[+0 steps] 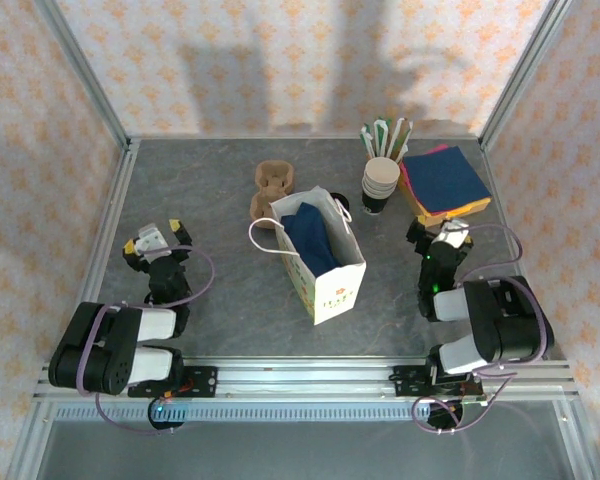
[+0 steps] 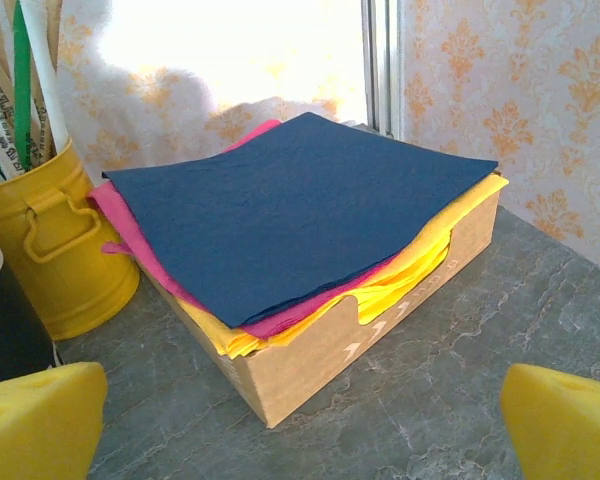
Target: Pack the takeout coffee
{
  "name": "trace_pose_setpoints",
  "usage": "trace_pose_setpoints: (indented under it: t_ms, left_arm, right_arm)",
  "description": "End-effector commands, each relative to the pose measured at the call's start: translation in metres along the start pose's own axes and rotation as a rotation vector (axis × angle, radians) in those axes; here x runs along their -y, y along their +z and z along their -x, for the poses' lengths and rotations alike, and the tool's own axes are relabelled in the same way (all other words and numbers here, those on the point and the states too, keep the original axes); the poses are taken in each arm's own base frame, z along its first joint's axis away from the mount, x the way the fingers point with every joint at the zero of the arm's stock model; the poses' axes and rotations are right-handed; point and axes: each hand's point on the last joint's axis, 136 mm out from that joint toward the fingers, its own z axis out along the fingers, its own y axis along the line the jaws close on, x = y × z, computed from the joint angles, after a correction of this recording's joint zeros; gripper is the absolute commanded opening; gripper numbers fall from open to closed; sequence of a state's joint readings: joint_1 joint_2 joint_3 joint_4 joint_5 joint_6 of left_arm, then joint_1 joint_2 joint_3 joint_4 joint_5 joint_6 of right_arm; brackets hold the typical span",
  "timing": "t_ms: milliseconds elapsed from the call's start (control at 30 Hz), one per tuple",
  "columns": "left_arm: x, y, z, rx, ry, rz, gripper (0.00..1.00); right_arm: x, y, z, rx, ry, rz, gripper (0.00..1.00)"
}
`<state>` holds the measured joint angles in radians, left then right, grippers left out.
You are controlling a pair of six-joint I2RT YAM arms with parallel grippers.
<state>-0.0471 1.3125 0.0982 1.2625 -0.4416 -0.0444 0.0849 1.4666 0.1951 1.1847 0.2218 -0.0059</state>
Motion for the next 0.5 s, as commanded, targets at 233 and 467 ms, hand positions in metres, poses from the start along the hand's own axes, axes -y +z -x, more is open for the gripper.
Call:
trace_pose_setpoints:
  t_ms: [233, 467]
  left_arm:
    - [0.042, 0.025, -0.018, -0.056, -0.01, -0.181, 0.99]
    - [0.041, 0.025, -0.017, -0.039, -0.002, -0.17, 0.99]
  right_arm:
    - [-0.005, 0.007, 0.009, 0.043, 0.022, 0.03, 1.0]
    - [-0.005, 0.007, 0.008, 0.041, 0.02, 0.032, 1.0]
